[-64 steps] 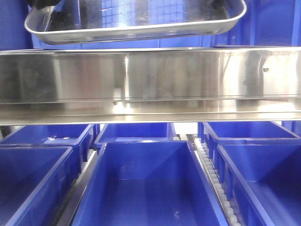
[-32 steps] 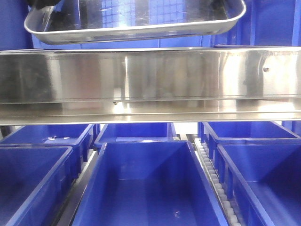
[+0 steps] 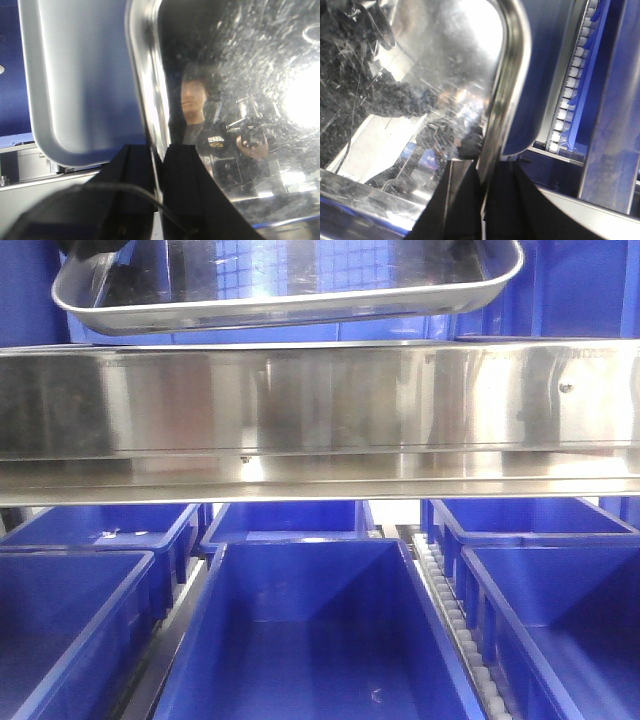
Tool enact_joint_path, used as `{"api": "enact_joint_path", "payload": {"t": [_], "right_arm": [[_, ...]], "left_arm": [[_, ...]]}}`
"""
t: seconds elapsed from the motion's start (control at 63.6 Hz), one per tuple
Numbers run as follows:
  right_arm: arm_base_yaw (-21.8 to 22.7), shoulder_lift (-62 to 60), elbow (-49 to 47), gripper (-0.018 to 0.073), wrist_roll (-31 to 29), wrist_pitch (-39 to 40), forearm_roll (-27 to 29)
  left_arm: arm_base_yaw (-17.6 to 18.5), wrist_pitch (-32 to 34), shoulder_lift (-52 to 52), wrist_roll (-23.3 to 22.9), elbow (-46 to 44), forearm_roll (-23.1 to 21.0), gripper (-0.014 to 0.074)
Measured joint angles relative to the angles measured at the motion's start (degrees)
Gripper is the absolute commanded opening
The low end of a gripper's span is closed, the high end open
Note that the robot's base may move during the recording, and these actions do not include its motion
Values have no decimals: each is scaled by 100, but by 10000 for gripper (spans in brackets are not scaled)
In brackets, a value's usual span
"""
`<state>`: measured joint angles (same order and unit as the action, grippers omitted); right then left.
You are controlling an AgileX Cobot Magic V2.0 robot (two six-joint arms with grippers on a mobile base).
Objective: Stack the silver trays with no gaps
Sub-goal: 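Position the held tray above the larger tray on the shelf, then lower the silver tray with both grippers onto the larger tray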
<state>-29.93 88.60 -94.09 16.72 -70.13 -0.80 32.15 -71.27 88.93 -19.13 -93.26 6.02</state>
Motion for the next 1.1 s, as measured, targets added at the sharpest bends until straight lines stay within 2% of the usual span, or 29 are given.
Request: {"api": "enact_joint_path", "payload": {"t": [0.283,0.581,0.802,0.959,1.1], "right_arm": [[0,0,-27,57,9,-45,1],[146,111,-734,57,34,-10,24],[354,870,-1421,57,13,-88,163],[354,1449,-1500,58,3,4,276],[389,1822,-1500,78,3,167,289]], "left_arm": [[0,-89,0,64,-175,-18,-48],[-46,-110,194,144,-1143,332,-48],[-483,-77,763,155,-1379,145,-48],[-857,-88,1198,306,-1379,-97,-47],[-1046,-88,1538,452,-1379,-323,-36]]}}
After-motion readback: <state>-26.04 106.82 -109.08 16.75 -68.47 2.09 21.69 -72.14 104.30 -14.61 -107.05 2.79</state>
